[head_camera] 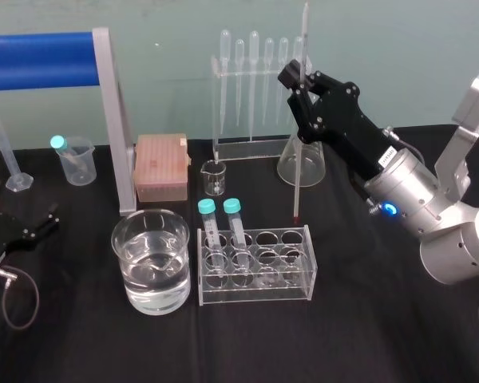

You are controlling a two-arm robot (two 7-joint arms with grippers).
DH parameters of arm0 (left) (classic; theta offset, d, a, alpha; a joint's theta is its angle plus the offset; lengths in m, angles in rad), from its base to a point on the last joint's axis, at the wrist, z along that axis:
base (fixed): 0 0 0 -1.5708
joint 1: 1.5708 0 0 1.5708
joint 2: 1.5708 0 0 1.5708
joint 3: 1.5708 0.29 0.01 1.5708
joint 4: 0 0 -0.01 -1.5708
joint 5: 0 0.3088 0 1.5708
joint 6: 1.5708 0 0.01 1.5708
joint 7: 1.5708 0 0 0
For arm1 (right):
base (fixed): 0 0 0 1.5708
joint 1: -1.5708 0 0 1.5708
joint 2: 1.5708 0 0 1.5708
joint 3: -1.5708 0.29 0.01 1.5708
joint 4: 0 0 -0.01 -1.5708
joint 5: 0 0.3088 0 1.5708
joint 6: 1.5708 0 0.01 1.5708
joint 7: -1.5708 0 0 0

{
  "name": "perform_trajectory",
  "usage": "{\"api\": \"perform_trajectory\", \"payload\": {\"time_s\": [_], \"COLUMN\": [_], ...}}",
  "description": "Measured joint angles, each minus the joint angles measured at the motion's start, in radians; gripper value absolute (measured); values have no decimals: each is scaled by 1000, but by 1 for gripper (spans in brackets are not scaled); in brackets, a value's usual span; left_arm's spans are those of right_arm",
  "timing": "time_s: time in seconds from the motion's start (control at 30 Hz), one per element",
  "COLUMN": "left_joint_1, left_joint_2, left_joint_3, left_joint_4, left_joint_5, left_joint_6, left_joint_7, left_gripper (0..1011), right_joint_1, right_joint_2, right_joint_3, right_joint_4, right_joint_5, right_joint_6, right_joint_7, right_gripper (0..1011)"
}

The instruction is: Hold the thermometer with one hand and immerse one end into the beaker, then reinsert it into the test tube rack.

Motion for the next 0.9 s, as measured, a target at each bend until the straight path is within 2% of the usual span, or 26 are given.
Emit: {"api": "perform_trajectory", "payload": {"time_s": [0.5,0.9], "left_joint_1": [0,0], "left_joint_2": [0,0], "left_joint_3": [0,0], "left_joint_4": [0,0], "left_joint_5": [0,0], "left_joint_6": [0,0], "left_joint_7": [0,0], "left_gripper": [1008,1008], "right_joint_1": [10,10], "right_joint_2": [-29,-37], "right_joint_3": [1,-9], "right_joint_4": [68,90], "right_joint_5": [7,6], "right_joint_6": [3,20], "right_joint_7": [23,24], "right_gripper": [56,56]}}
